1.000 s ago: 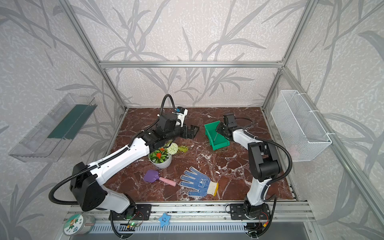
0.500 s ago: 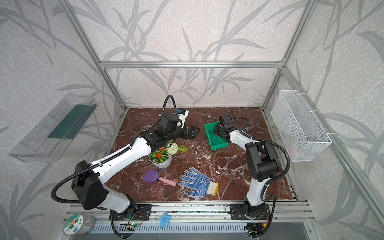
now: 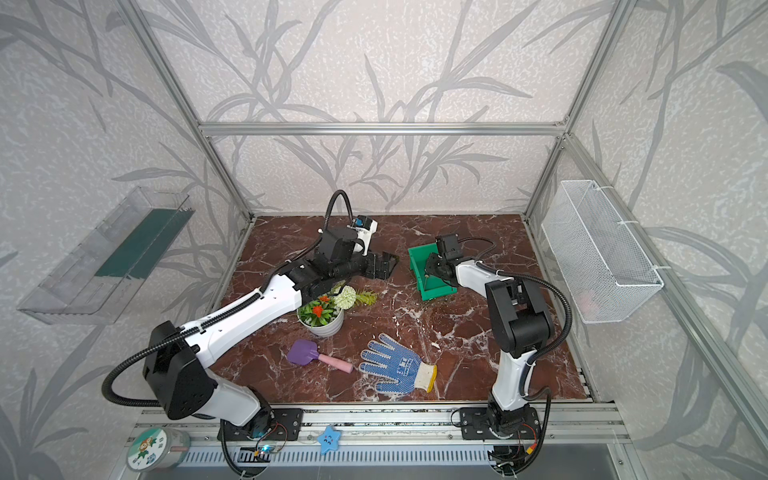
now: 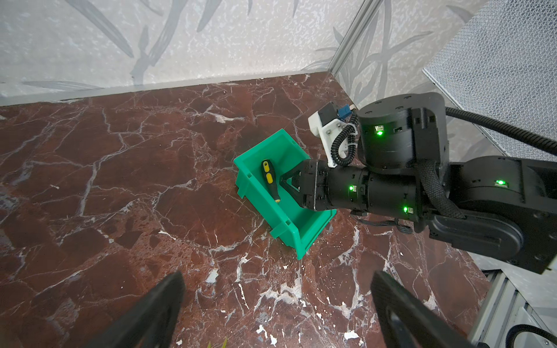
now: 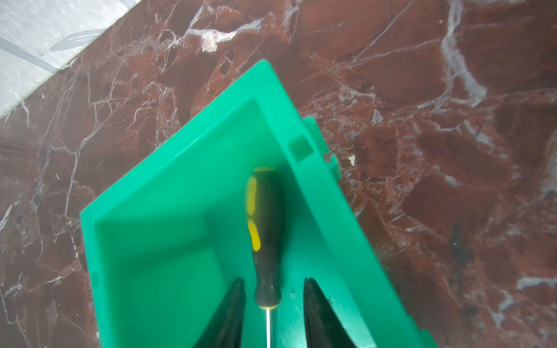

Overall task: Put the screwdriver in the bin
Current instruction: 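Lower the screwdriver into the green bin, open the right gripper, lift away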

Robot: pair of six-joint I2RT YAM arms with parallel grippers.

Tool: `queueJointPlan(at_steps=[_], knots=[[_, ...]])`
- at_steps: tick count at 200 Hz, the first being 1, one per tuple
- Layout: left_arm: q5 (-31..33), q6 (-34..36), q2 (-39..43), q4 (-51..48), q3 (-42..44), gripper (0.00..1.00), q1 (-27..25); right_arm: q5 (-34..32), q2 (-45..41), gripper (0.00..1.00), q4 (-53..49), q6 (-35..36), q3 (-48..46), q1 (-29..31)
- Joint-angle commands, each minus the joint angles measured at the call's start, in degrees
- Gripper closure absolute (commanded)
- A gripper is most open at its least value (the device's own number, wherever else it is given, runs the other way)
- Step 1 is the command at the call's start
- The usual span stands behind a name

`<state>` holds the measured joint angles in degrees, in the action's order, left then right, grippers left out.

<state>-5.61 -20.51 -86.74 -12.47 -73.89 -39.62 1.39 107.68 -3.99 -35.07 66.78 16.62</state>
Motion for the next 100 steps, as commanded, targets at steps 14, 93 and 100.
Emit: queueJointPlan(at_steps=[14,93,100], knots=[[1.0,1.0,1.3,-0.9,-0.5,0.01,-0.2,-1.0,-1.4,0.65,-1.2,1.4,0.9,0.4],[7.4,6.6,3.8,-1.8,0.1,0.01,0.8,0.2,-10.4,0.53,0.4,3.6,-0.7,0.8],[8.3,7.4,4.3,-1.6,0.4,0.01,1.3,0.0,-12.1,0.5,0.5,4.0,-1.0,0.8]])
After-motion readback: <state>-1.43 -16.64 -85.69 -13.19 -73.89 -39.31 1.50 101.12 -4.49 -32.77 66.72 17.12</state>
